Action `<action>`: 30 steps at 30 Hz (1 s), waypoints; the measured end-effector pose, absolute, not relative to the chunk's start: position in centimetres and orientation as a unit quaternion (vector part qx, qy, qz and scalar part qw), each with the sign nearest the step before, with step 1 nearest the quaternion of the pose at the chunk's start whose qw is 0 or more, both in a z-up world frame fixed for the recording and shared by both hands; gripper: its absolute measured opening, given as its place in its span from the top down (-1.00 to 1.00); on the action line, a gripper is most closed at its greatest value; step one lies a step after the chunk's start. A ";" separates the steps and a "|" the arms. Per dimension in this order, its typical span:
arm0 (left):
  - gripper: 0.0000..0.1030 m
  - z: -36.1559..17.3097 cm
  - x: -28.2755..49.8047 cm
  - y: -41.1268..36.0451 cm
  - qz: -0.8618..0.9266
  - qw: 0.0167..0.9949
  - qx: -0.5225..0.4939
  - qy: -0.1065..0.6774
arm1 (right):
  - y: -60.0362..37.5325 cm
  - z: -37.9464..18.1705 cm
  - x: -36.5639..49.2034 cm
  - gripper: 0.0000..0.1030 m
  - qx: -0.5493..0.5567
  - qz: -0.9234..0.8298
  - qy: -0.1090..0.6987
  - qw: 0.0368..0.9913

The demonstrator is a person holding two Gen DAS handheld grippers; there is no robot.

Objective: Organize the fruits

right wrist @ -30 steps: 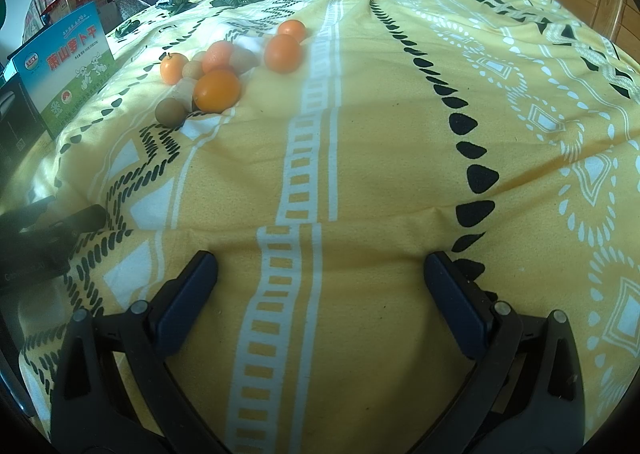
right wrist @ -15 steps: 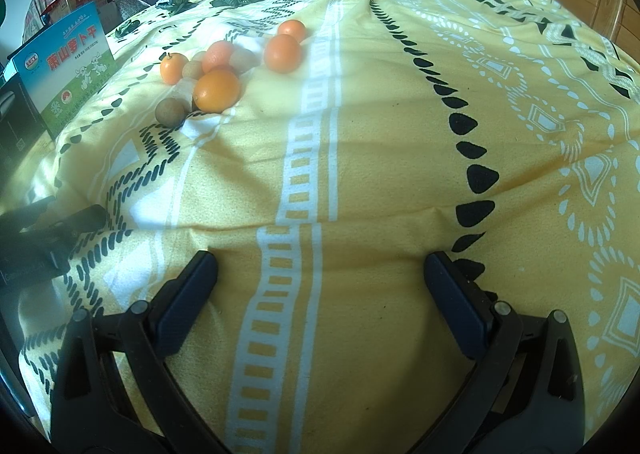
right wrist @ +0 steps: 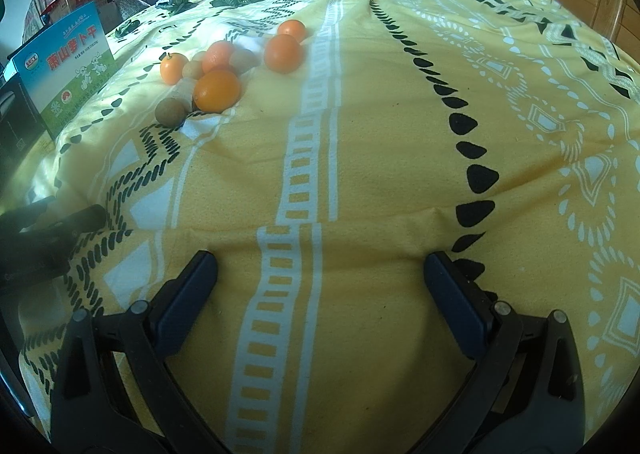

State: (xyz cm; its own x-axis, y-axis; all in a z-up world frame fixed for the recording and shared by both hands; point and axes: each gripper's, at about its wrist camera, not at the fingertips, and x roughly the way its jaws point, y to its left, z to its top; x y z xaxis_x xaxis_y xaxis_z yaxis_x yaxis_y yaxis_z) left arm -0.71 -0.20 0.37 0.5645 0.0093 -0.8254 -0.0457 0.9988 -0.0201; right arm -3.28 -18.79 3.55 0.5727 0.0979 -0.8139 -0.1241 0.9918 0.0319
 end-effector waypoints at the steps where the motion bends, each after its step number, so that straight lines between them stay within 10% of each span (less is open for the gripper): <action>1: -1.00 0.4 -0.7 -0.2 0.016 0.884 -0.020 0.466 | -18.8 3.6 -3.3 -1.00 -0.014 0.063 0.458 0.887; 30: -0.95 2.0 0.6 1.0 -0.046 0.854 -0.070 0.513 | -18.8 3.6 -3.3 -1.00 -0.014 0.063 0.458 0.887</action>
